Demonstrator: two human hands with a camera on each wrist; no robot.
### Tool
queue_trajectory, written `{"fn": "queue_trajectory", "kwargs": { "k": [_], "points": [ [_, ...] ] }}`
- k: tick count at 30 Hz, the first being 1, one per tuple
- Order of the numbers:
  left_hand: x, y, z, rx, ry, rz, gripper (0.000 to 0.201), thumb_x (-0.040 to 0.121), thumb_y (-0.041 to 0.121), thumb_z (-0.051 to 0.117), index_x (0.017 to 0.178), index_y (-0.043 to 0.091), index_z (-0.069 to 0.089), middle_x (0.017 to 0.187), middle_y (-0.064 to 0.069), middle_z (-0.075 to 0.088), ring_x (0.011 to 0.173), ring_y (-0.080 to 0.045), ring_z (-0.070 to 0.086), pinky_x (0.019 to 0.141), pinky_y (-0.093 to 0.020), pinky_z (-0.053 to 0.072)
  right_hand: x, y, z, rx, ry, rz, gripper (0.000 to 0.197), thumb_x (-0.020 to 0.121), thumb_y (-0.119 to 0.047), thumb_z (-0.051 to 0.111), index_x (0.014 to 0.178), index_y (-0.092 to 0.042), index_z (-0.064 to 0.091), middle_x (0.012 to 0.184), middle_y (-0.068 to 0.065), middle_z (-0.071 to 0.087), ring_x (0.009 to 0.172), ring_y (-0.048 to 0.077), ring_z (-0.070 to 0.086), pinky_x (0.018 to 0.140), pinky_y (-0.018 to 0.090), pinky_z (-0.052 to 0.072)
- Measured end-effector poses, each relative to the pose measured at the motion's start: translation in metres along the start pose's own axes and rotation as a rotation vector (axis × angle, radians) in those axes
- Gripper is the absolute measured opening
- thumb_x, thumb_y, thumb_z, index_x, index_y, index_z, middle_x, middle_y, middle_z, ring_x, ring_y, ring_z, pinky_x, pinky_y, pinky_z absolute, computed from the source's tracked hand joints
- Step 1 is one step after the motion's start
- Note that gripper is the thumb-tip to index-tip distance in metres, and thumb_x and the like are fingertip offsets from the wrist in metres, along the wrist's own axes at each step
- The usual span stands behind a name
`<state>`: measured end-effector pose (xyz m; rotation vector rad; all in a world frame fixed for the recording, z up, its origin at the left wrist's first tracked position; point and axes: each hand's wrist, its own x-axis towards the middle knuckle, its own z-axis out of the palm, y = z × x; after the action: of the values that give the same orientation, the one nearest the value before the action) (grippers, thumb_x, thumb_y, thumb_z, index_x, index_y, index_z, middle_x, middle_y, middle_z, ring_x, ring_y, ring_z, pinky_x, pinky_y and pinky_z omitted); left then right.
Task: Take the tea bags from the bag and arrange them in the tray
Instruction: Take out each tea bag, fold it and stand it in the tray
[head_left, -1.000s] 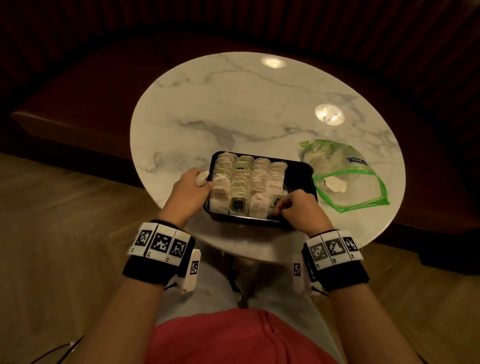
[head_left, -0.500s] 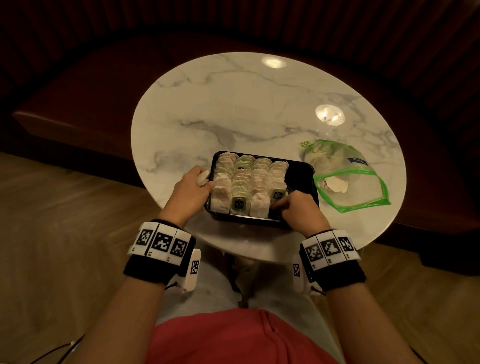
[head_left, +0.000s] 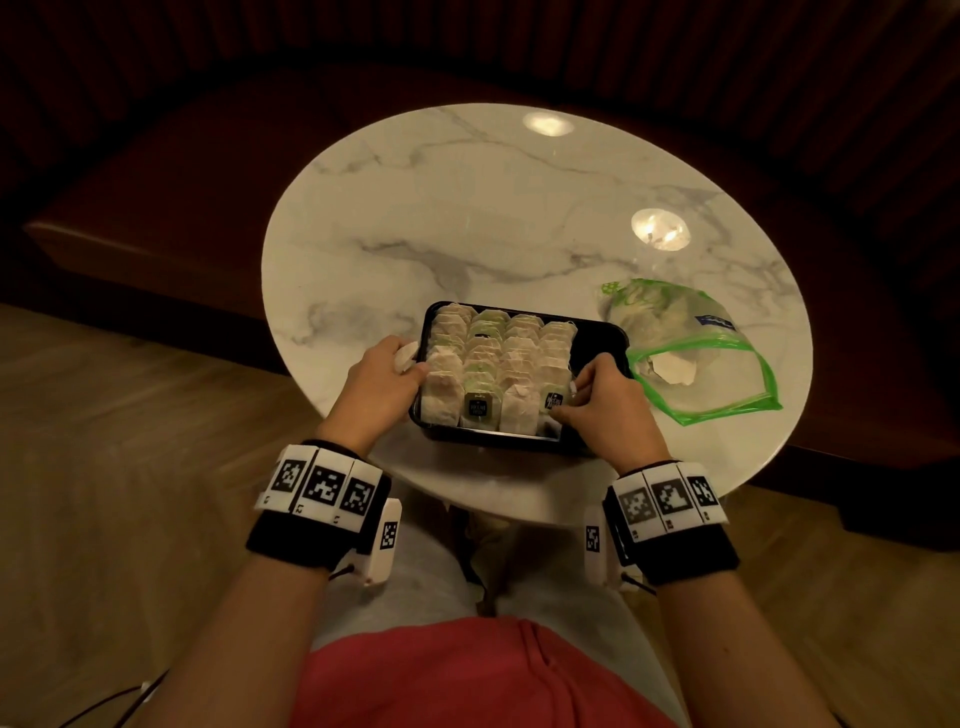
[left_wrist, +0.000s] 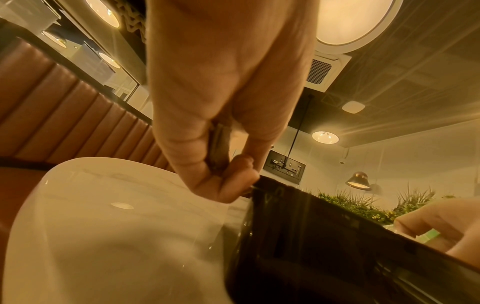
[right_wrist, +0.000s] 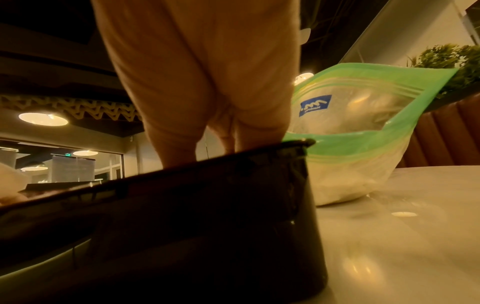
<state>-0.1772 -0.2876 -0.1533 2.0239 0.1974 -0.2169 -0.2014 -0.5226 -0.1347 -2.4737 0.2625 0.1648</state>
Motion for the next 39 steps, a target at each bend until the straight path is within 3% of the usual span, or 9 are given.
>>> {"fn": "queue_trajectory", "kwargs": {
  "k": [4,8,13,20,24,27,32,36,39],
  "points": [
    [-0.001,0.000,0.000,-0.006,0.001,-0.005,0.008,0.096,0.020,0.058,0.103,0.019,0.056,0.102,-0.006,0.060,0.103,-0.034,0.060,0.089,-0.050,0.052,-0.001,0.000,0.004,0.010,-0.052,0.020,0.054,0.072,-0.014,0.083,0.099,-0.010,0.037,0.090,0.009,0.059,0.082,0.023,0.056,0.067,0.029,0.038],
    [0.000,0.000,0.000,-0.004,0.001,-0.005,0.008,0.095,0.020,0.058,0.102,0.016,0.057,0.099,-0.007,0.061,0.100,-0.035,0.060,0.088,-0.050,0.053,0.000,-0.001,0.004,-0.044,-0.140,0.022,0.061,0.074,-0.021,0.082,0.111,-0.009,0.035,0.101,0.010,0.056,0.095,0.028,0.057,0.075,0.033,0.042],
    [-0.001,0.000,0.000,0.000,-0.007,0.003,0.012,0.095,0.020,0.058,0.103,0.011,0.059,0.096,-0.007,0.061,0.097,-0.034,0.061,0.085,-0.050,0.054,0.008,-0.003,0.007,-0.113,-0.175,0.019,0.068,0.077,-0.015,0.079,0.128,-0.009,0.034,0.121,0.019,0.057,0.109,0.034,0.057,0.086,0.039,0.046],
    [0.000,-0.001,-0.001,0.001,-0.011,0.028,0.004,0.096,0.020,0.058,0.099,0.017,0.057,0.089,-0.002,0.058,0.090,-0.029,0.058,0.077,-0.041,0.052,0.008,0.001,0.014,-0.045,-0.005,-0.014,0.048,0.078,-0.004,0.074,0.115,-0.008,0.043,0.108,0.017,0.060,0.095,0.030,0.057,0.072,0.031,0.039],
    [0.000,-0.001,0.000,-0.017,-0.004,0.023,0.003,0.096,0.019,0.057,0.098,0.020,0.056,0.091,-0.005,0.059,0.087,-0.029,0.057,0.062,-0.031,0.048,0.009,0.005,0.019,-0.039,0.023,-0.030,0.040,0.080,-0.005,0.073,0.112,-0.009,0.050,0.107,0.014,0.062,0.096,0.029,0.060,0.072,0.030,0.043],
    [0.000,-0.002,0.000,-0.010,-0.005,0.028,0.003,0.096,0.019,0.057,0.099,0.019,0.057,0.092,-0.005,0.059,0.091,-0.031,0.059,0.075,-0.041,0.051,0.010,0.006,0.020,-0.039,0.066,-0.028,0.035,0.080,-0.003,0.073,0.108,-0.009,0.053,0.105,0.013,0.064,0.093,0.028,0.061,0.072,0.030,0.045],
    [0.000,-0.001,0.001,0.000,0.000,0.014,0.012,0.097,0.020,0.056,0.105,0.012,0.058,0.097,-0.011,0.061,0.091,-0.033,0.060,0.069,-0.041,0.053,0.007,0.005,0.020,-0.024,0.055,-0.012,0.036,0.079,-0.011,0.075,0.107,-0.011,0.052,0.102,0.013,0.065,0.092,0.029,0.063,0.072,0.032,0.047],
    [0.001,-0.002,0.001,-0.002,-0.002,0.005,0.011,0.096,0.023,0.057,0.105,0.016,0.057,0.101,-0.009,0.061,0.098,-0.034,0.061,0.080,-0.046,0.054,0.005,0.003,0.014,-0.008,-0.001,-0.004,0.047,0.076,-0.016,0.079,0.112,-0.012,0.049,0.105,0.013,0.063,0.094,0.028,0.060,0.073,0.034,0.046],
    [0.003,-0.005,0.001,0.001,0.005,-0.023,0.023,0.095,0.028,0.061,0.113,0.015,0.056,0.109,-0.009,0.060,0.104,-0.035,0.060,0.087,-0.047,0.053,0.003,0.001,0.009,0.007,-0.012,-0.004,0.052,0.074,-0.018,0.082,0.114,-0.013,0.048,0.104,0.011,0.061,0.091,0.024,0.059,0.073,0.034,0.047]
  ]
}}
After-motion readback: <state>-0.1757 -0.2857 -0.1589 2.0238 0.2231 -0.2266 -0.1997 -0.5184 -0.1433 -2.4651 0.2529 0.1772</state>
